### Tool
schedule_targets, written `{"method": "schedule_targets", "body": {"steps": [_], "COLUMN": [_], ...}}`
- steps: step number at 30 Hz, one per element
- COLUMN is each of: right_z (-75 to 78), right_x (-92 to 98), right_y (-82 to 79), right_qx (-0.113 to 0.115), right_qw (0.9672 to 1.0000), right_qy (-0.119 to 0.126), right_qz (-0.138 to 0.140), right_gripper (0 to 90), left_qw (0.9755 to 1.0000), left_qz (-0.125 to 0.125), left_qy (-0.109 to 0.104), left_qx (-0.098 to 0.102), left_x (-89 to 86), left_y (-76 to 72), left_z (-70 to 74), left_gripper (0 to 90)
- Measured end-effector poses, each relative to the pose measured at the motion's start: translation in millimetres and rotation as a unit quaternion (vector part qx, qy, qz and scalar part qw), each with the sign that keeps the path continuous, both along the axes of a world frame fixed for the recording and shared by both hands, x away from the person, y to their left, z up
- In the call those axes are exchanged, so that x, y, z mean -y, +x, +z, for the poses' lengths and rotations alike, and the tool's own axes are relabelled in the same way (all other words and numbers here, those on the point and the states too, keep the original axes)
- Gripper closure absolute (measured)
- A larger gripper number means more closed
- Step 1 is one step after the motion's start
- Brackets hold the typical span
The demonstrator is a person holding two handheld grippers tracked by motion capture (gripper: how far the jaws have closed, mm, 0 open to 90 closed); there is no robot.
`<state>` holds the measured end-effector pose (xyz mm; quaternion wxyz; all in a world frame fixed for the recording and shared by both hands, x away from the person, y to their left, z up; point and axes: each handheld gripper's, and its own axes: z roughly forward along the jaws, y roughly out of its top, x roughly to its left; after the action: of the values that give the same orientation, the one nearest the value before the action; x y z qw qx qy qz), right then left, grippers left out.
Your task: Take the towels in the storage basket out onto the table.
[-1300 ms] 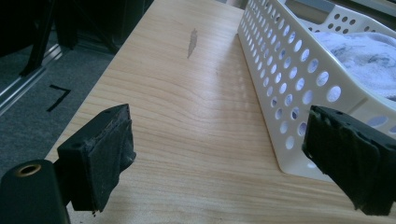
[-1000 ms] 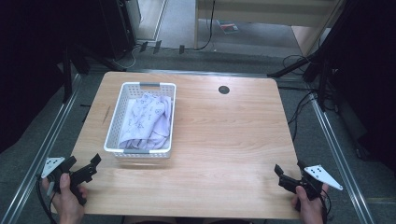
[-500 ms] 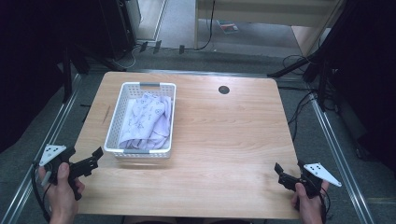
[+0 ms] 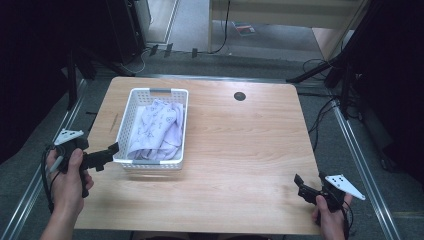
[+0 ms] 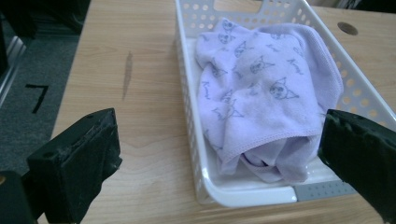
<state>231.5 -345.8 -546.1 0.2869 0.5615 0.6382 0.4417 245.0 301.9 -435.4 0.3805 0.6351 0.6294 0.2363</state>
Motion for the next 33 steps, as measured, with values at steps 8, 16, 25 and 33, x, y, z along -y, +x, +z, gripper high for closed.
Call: {"method": "schedule_targets", "body": {"steps": [8, 16, 25, 33], "right_z": [0.3, 0.2, 0.3, 0.3], "right_x": [-1.1, -1.9, 0.4, 0.8], "right_y": [-1.8, -0.9, -1.2, -1.3], "right_qx": [0.009, 0.003, 0.004, 0.004], "right_qw": [0.9999, 0.9998, 0.9999, 0.9999], "right_qy": [-0.008, -0.015, -0.007, -0.001], "right_qz": [-0.004, 0.011, 0.009, 0.01], "right_gripper": [3.4, 2.6, 2.6, 2.6], "left_qw": [0.998, 0.9947, 0.9883, 0.9849], "left_qz": [-0.041, -0.069, -0.085, -0.088], "left_qy": [0.023, 0.029, 0.018, 0.021], "left_qx": [-0.042, -0.071, -0.125, -0.147], "left_x": [29.8, 54.0, 73.8, 87.6], "left_y": [35.2, 62.2, 96.2, 122.7], "left_z": [6.7, 5.5, -8.9, -14.2], "left_gripper": [0.0, 0.0, 0.0, 0.0]}}
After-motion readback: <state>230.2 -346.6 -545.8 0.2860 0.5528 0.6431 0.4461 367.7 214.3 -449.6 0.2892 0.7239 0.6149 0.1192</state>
